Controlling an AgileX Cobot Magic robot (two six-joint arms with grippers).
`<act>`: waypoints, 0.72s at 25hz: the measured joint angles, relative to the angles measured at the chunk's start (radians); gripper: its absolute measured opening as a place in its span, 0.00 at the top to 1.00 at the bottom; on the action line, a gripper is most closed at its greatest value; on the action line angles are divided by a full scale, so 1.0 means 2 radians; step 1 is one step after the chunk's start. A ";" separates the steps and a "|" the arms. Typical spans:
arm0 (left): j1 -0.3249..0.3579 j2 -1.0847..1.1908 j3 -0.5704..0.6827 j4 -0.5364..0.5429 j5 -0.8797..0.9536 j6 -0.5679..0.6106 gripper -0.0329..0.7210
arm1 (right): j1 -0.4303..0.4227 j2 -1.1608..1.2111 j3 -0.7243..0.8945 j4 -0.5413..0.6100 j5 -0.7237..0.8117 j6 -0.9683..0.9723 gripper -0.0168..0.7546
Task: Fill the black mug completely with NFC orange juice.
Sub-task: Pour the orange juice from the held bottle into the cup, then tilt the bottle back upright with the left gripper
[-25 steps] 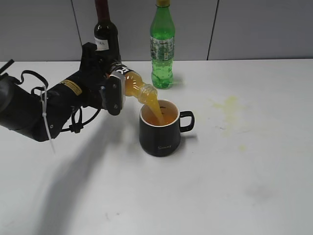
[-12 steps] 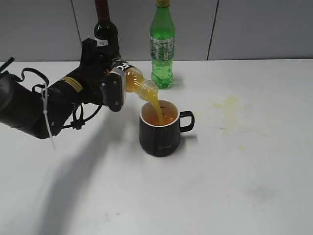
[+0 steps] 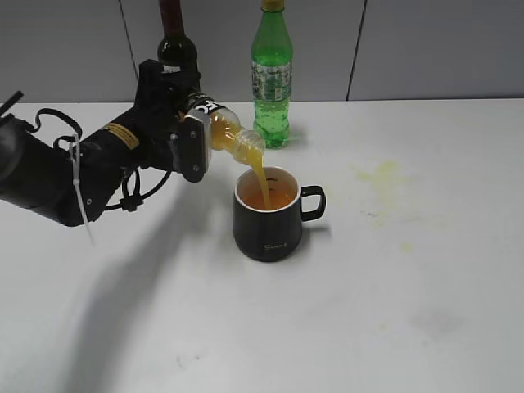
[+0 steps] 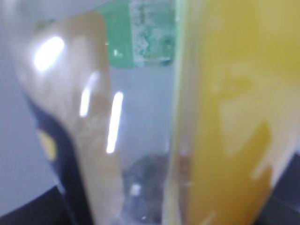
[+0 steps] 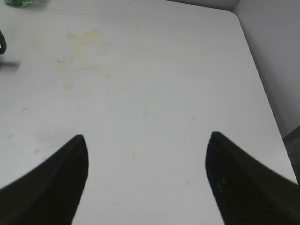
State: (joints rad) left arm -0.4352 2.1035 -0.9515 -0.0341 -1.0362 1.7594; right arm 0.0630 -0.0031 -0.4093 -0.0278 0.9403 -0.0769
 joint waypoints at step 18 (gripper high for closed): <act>0.002 0.000 -0.014 0.006 -0.003 0.017 0.33 | 0.000 0.000 0.000 0.000 0.000 0.000 0.21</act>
State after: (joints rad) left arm -0.4306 2.1035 -0.9786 -0.0218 -1.0417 1.7939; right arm 0.0630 -0.0031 -0.4093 -0.0278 0.9403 -0.0769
